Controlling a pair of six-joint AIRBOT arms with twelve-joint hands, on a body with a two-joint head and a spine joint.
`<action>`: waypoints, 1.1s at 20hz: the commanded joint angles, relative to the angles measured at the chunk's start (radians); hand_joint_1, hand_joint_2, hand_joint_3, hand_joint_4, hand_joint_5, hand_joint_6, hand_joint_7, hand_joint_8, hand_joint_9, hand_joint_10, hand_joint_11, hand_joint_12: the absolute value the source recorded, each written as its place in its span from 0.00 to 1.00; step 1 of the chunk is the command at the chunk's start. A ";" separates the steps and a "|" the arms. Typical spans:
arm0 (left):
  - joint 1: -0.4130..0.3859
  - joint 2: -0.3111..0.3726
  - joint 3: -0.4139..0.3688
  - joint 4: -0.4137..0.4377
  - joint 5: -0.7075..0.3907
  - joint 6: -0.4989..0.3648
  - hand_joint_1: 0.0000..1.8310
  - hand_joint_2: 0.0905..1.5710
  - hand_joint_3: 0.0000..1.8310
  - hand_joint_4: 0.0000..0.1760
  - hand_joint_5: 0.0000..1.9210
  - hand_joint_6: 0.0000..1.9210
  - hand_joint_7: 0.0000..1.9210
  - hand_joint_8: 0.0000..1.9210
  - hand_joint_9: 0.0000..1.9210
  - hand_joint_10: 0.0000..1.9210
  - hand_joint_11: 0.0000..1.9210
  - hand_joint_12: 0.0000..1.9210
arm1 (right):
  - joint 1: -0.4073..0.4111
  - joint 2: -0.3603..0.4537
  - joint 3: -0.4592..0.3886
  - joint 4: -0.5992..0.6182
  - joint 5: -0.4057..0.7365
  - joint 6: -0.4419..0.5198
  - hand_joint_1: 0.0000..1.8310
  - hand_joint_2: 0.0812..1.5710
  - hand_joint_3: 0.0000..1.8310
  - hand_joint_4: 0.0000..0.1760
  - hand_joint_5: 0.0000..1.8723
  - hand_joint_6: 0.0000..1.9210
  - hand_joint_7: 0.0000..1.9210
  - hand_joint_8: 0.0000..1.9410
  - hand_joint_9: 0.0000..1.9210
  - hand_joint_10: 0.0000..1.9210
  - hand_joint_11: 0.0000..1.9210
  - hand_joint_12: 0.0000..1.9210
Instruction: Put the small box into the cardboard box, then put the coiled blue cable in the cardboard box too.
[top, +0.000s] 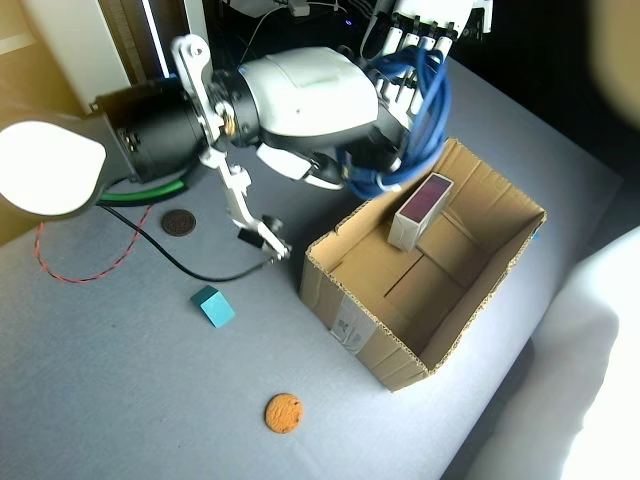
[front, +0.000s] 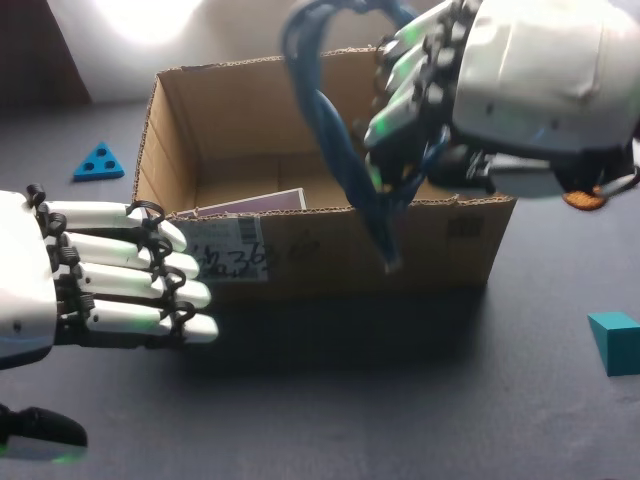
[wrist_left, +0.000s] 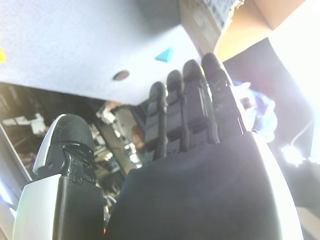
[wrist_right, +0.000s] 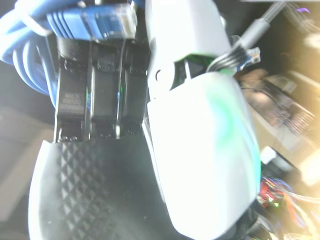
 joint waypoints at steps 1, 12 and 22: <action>-0.013 0.009 0.001 -0.049 -0.068 -0.003 0.27 0.79 0.00 0.00 0.18 0.00 0.19 0.00 0.17 0.00 0.00 0.30 | 0.018 0.005 0.003 0.071 0.097 -0.022 0.77 0.62 0.00 0.00 0.65 0.28 0.71 0.12 0.58 0.45 0.50 0.48; -0.014 0.008 -0.001 -0.049 -0.069 -0.013 0.23 0.82 0.00 0.00 0.15 0.00 0.15 0.00 0.13 0.00 0.00 0.27 | -0.037 -0.119 0.169 0.191 0.048 -0.076 0.82 0.63 0.00 0.00 0.62 0.33 0.68 0.13 0.59 0.37 0.45 0.74; -0.014 0.009 -0.004 -0.049 -0.068 -0.015 0.18 0.84 0.00 0.00 0.13 0.00 0.14 0.00 0.13 0.00 0.00 0.28 | -0.040 -0.125 0.189 0.191 0.054 -0.073 0.69 0.61 0.00 0.00 0.46 0.05 0.45 0.01 0.43 0.04 0.27 0.37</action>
